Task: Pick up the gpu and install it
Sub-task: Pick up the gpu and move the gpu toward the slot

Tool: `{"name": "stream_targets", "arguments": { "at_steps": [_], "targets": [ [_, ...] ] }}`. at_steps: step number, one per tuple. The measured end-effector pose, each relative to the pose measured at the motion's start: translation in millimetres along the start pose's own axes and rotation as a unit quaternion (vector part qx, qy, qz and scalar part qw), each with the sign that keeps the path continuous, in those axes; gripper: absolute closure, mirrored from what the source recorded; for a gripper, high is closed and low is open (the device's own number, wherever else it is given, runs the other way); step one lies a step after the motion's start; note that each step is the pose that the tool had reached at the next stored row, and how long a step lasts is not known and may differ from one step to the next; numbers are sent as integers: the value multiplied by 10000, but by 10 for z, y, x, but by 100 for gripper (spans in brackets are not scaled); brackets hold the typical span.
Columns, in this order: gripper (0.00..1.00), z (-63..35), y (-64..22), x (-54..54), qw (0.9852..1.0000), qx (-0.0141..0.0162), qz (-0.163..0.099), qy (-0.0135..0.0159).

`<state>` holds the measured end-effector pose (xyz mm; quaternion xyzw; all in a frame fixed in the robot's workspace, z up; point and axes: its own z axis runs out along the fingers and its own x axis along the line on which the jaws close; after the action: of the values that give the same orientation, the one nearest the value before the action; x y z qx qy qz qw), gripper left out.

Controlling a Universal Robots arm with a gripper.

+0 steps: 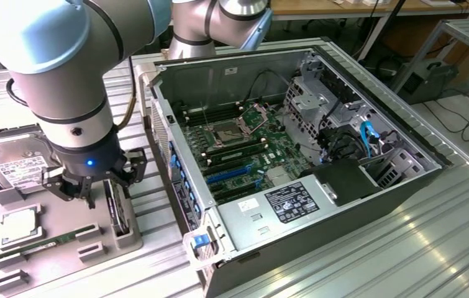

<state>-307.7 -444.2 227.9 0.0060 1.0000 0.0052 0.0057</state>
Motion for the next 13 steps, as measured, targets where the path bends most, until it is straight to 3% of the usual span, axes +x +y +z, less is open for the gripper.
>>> {"name": "stream_targets", "arguments": {
  "at_steps": [3, 6, 13],
  "targets": [
    [41, 7, 0, -7, 10000, -1, -1, -1],
    [55, 20, -1, -16, 10000, -1, 0, -1],
    [55, 28, -1, -20, 10000, 0, 0, 0]
  ]
}}
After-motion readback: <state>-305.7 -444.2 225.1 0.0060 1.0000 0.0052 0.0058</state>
